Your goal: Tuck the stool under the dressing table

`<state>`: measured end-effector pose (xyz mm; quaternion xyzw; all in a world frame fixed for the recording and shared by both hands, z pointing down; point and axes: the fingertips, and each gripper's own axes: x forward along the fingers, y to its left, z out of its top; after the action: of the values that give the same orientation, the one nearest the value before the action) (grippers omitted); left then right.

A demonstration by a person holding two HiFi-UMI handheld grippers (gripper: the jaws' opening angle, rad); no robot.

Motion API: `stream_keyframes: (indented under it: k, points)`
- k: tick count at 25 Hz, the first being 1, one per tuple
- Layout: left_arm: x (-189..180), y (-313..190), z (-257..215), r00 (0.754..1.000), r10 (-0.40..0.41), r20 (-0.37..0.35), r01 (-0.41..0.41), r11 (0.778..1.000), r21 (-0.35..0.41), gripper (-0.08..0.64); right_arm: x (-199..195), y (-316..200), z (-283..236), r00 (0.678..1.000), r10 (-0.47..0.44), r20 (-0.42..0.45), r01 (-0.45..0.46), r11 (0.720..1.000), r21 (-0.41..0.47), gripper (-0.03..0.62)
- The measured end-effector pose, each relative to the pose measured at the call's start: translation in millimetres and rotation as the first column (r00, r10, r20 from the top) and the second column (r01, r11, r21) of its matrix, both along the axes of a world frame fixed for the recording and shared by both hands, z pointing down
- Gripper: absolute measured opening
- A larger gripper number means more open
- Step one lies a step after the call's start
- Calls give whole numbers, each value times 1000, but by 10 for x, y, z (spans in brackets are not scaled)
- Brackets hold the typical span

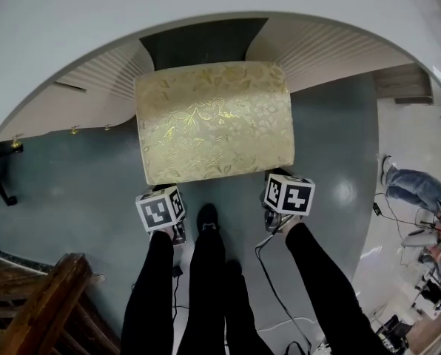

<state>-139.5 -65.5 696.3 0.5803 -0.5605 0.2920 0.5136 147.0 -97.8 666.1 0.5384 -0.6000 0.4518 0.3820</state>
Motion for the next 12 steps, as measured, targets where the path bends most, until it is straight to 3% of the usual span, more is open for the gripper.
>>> stream_keyframes:
  k: [8,12]
  points:
    - [-5,-29,-4,999,-36,-5,36,999,34,8,-4,-41,3,1000,-22,9,22,999,43,4]
    - [65,-72,-34,1000,-9,0,9,998,63,8,-7,-55,4,999,-41,4,40,997,60,5]
